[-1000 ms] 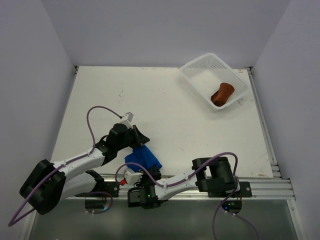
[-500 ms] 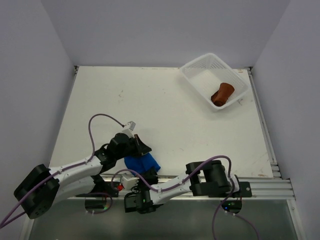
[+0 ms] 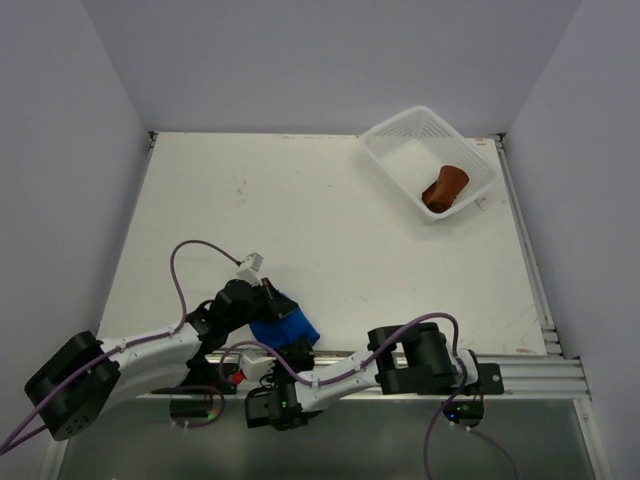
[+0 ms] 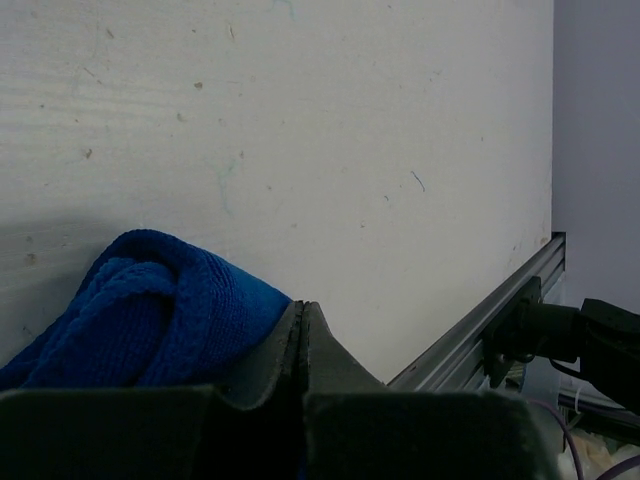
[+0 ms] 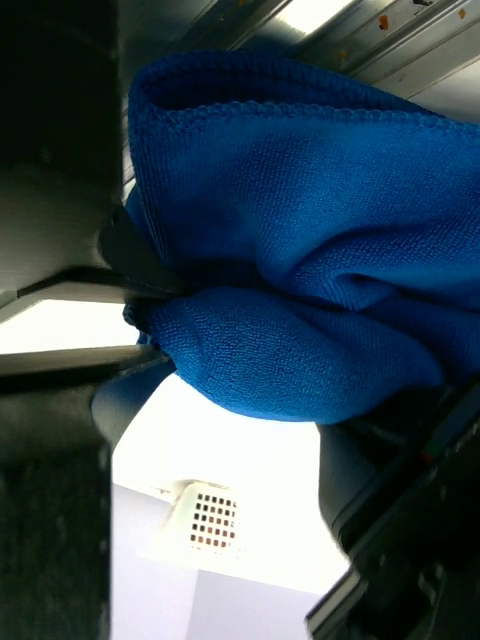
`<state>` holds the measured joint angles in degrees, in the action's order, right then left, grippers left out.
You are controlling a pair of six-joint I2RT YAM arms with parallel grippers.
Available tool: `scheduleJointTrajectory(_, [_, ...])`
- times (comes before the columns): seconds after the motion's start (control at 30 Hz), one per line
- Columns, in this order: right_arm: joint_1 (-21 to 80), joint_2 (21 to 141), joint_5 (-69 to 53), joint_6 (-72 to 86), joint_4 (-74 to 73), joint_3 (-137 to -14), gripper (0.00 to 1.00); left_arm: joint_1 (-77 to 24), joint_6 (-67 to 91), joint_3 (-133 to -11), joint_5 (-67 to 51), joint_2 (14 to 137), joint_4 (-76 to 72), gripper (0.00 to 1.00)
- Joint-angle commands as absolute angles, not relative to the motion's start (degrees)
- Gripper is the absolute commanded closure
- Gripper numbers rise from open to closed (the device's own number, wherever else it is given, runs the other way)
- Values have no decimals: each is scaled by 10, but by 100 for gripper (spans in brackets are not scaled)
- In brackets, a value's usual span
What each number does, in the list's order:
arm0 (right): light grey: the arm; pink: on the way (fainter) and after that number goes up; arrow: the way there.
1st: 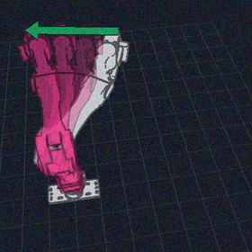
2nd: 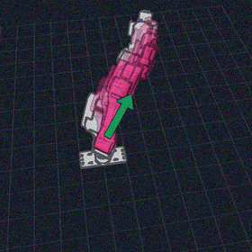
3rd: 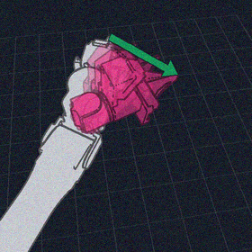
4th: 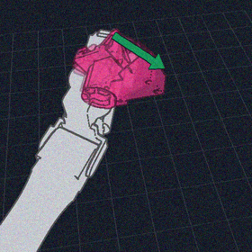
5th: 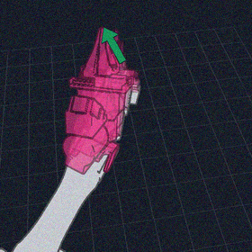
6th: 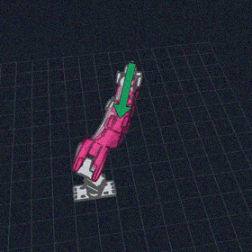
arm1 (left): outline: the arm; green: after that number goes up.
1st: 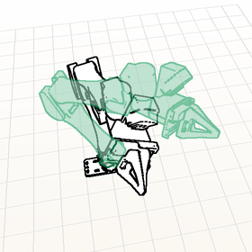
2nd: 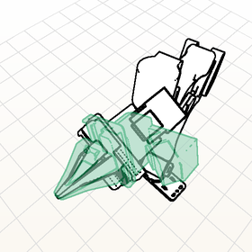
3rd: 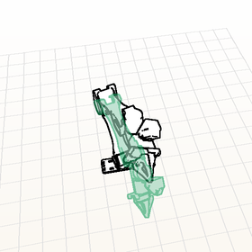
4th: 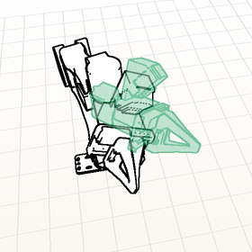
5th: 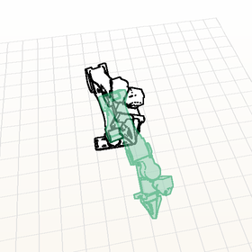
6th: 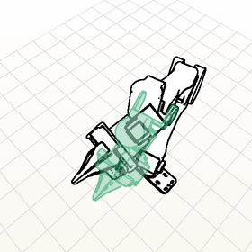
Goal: Roll the towels
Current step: Roll the towel
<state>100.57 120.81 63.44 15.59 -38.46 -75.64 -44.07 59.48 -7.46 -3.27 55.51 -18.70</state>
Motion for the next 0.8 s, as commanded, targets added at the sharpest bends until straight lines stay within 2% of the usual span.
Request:
scheduleJointTrajectory(0.0, [1012, 1201, 613, 185, -378, -762, 75, -446, 596, -34, -3, 570, -204, 100])
scheduleJointTrajectory(0.17, [1012, 1175, 623, 219, -376, -752, 58, -446, 593, -7, 17, 569, -207, 100])
scheduleJointTrajectory(0.33, [1003, 1101, 606, 255, -349, -712, 46, -446, 591, -4, 18, 576, -212, 100])
scheduleJointTrajectory(0.57, [983, 976, 563, 301, -278, -623, 42, -446, 592, -2, 13, 596, -229, 100])
scheduleJointTrajectory(0.67, [957, 907, 512, 313, -220, -574, 42, -447, 590, -2, 12, 597, -230, 100])
scheduleJointTrajectory(0.77, [900, 829, 405, 328, -130, -509, 40, -446, 588, -4, 12, 597, -229, 100])
